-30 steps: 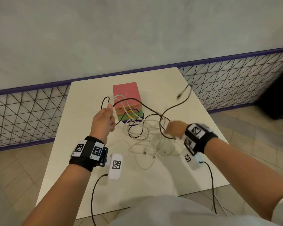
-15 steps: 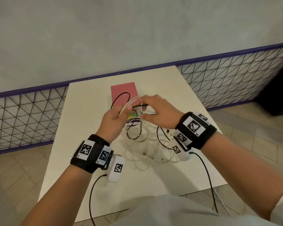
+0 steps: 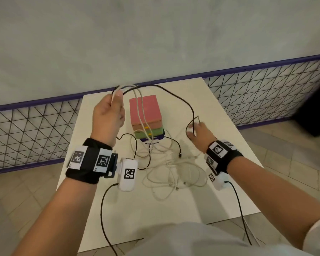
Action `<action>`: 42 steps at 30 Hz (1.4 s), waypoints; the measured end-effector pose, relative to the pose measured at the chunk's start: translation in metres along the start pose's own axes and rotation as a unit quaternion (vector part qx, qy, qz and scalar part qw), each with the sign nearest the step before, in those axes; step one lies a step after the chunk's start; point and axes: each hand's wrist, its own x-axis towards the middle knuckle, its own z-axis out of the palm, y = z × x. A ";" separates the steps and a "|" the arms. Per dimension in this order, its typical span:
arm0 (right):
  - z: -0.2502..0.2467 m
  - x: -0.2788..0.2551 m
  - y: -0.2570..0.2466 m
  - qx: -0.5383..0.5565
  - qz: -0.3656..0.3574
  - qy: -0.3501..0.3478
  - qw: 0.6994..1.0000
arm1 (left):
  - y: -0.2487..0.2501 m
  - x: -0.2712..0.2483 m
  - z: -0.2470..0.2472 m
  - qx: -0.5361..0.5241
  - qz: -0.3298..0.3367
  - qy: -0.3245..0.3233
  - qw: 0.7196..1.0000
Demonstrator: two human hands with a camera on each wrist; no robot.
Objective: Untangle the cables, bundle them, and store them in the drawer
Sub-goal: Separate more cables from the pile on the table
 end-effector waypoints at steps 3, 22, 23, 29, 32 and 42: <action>-0.025 -0.003 -0.012 -0.028 -0.055 0.208 0.976 | -0.015 -0.006 0.006 0.004 -0.036 0.004 0.999; 0.018 -0.045 -0.030 -0.098 -0.139 -0.221 0.960 | -0.054 -0.019 0.011 0.040 -0.154 -0.033 0.987; 0.009 -0.047 -0.039 -0.025 -0.152 -0.214 0.965 | -0.056 -0.019 0.009 0.041 -0.156 -0.039 0.986; -0.027 -0.057 -0.093 0.368 -0.143 -0.202 0.896 | -0.062 -0.024 0.008 0.045 -0.137 -0.096 0.985; -0.025 -0.053 -0.100 0.408 -0.124 -0.115 0.897 | -0.060 -0.028 0.009 0.021 -0.144 -0.130 0.981; -0.035 -0.052 -0.093 0.492 -0.086 -0.017 0.866 | -0.061 -0.041 0.007 0.003 -0.163 -0.170 0.972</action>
